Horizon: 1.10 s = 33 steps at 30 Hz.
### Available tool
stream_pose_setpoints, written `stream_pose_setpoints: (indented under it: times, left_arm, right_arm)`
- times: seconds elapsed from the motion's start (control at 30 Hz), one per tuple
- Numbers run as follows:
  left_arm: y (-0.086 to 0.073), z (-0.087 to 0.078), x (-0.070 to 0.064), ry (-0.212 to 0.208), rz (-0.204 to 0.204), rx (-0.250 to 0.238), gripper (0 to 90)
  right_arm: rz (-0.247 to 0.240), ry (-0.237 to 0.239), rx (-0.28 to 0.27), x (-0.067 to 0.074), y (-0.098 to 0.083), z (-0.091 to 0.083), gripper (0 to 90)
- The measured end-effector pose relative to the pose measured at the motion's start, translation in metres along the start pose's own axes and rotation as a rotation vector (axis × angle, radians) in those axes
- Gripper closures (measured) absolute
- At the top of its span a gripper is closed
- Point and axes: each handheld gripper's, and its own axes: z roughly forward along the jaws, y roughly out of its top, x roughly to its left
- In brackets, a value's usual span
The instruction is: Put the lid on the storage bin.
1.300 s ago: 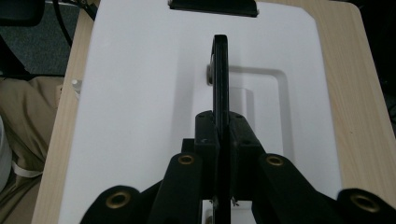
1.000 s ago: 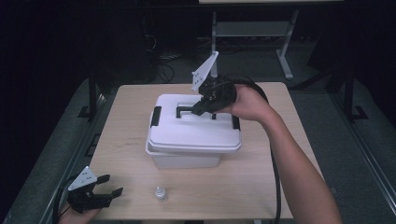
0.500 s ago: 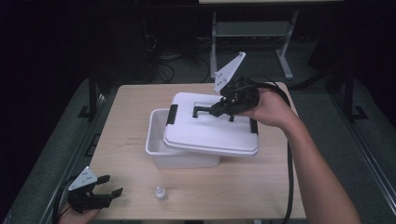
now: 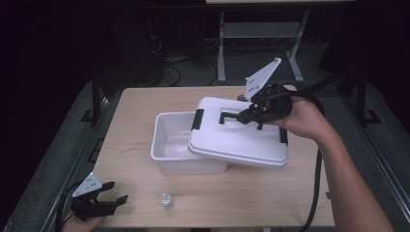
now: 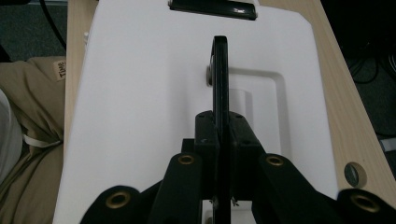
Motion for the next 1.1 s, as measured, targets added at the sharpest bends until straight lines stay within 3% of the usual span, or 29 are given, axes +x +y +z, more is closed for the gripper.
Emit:
stream_pose_setpoints:
  times: [0.4, 1.1]
  left_arm:
    - [-0.001, 0.000, 0.001, 0.001, -0.007, -0.002, 24.0]
    - [-0.001, 0.002, 0.003, 0.002, -0.009, 0.006, 24.0]
  right_arm:
    - [0.045, -0.040, 0.021, 0.006, -0.027, -0.022, 84.0]
    - [0.150, -0.071, 0.030, 0.014, -0.083, -0.042, 84.0]
